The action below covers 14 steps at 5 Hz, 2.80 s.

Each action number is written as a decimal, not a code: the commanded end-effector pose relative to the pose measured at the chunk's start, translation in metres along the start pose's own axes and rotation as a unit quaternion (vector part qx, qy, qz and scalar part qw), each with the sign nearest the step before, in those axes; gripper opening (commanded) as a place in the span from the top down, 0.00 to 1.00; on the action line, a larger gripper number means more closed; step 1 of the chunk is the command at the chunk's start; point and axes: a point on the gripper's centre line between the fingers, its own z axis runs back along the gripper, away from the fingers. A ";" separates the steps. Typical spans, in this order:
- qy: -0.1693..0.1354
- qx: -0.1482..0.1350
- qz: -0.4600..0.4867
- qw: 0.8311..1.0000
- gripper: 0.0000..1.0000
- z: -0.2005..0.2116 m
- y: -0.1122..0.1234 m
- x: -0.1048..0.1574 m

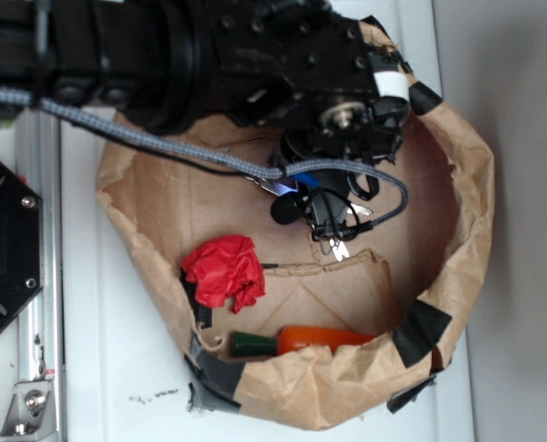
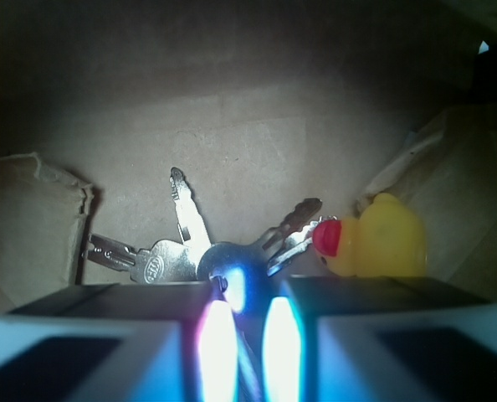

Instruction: Grab the silver keys.

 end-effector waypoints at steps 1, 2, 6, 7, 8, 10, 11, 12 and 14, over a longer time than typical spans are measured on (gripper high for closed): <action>-0.036 0.010 -0.032 0.999 1.00 0.001 -0.014 -0.004; -0.043 0.008 -0.027 0.999 1.00 0.004 -0.011 -0.003; -0.052 -0.146 -0.045 0.987 1.00 0.085 -0.030 -0.012; -0.061 -0.163 -0.054 0.983 1.00 0.094 -0.037 -0.013; -0.057 -0.139 -0.047 0.988 1.00 0.080 -0.036 -0.008; -0.071 -0.092 -0.051 0.992 0.00 0.071 -0.020 -0.007; -0.074 -0.076 -0.045 0.993 0.00 0.066 -0.008 -0.008; -0.071 -0.050 -0.044 0.995 0.00 0.055 -0.001 -0.014; -0.072 -0.014 -0.045 0.996 0.00 0.042 0.007 -0.021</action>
